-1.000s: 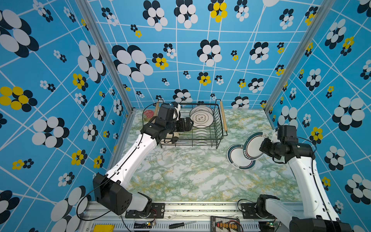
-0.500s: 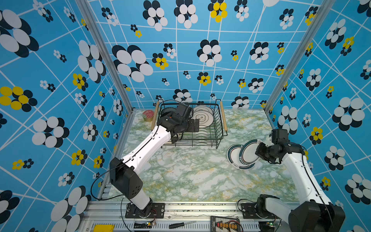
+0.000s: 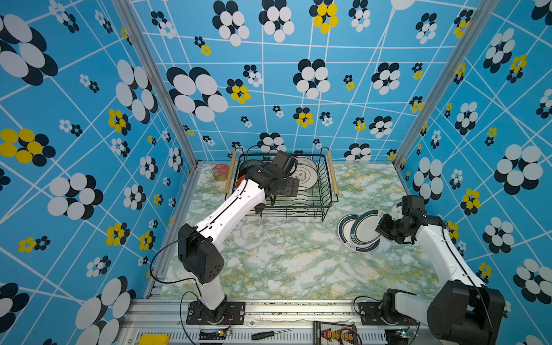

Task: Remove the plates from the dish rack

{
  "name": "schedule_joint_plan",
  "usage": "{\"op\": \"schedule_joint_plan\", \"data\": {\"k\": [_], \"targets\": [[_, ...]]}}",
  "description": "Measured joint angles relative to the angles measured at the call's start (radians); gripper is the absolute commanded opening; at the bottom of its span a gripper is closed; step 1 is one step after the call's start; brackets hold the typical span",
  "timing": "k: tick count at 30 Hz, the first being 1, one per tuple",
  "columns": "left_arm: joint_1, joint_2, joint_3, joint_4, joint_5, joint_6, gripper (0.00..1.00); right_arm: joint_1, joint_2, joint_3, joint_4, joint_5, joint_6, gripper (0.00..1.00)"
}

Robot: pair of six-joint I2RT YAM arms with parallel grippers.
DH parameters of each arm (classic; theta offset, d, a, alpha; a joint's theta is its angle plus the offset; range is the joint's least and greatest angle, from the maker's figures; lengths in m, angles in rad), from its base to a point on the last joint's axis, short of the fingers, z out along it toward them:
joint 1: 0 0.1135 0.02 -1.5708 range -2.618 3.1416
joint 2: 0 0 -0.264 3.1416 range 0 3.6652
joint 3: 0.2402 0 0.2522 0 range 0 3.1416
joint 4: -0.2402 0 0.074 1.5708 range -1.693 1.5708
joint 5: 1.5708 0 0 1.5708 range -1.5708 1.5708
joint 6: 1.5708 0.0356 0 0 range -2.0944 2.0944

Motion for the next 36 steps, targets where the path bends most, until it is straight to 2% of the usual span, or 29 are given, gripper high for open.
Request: {"op": "schedule_joint_plan", "data": {"k": [8, 15, 20, 28, 33, 36], "targets": [[0.0, 0.0, 0.001, 0.003, -0.006, 0.024, 0.99, -0.016, 0.001, -0.037, 0.039, -0.058, 0.008, 0.05], [0.0, 0.0, 0.0, 0.036, 0.047, 0.04, 0.99, -0.023, 0.003, -0.06, 0.063, -0.098, 0.012, 0.13], [0.0, 0.0, 0.0, 0.051, 0.083, 0.04, 0.99, -0.028, 0.008, -0.081, 0.063, -0.097, 0.01, 0.2], [0.001, -0.012, -0.003, 0.058, 0.118, 0.04, 0.99, -0.032, 0.034, -0.089, 0.047, -0.09, 0.01, 0.27], [0.003, -0.057, -0.03, 0.09, 0.121, 0.041, 0.99, -0.032, 0.053, -0.089, 0.045, -0.09, 0.01, 0.39], [0.011, -0.076, -0.044, 0.105, 0.121, 0.04, 0.99, -0.032, 0.062, -0.089, 0.045, -0.085, 0.006, 0.44]]}}
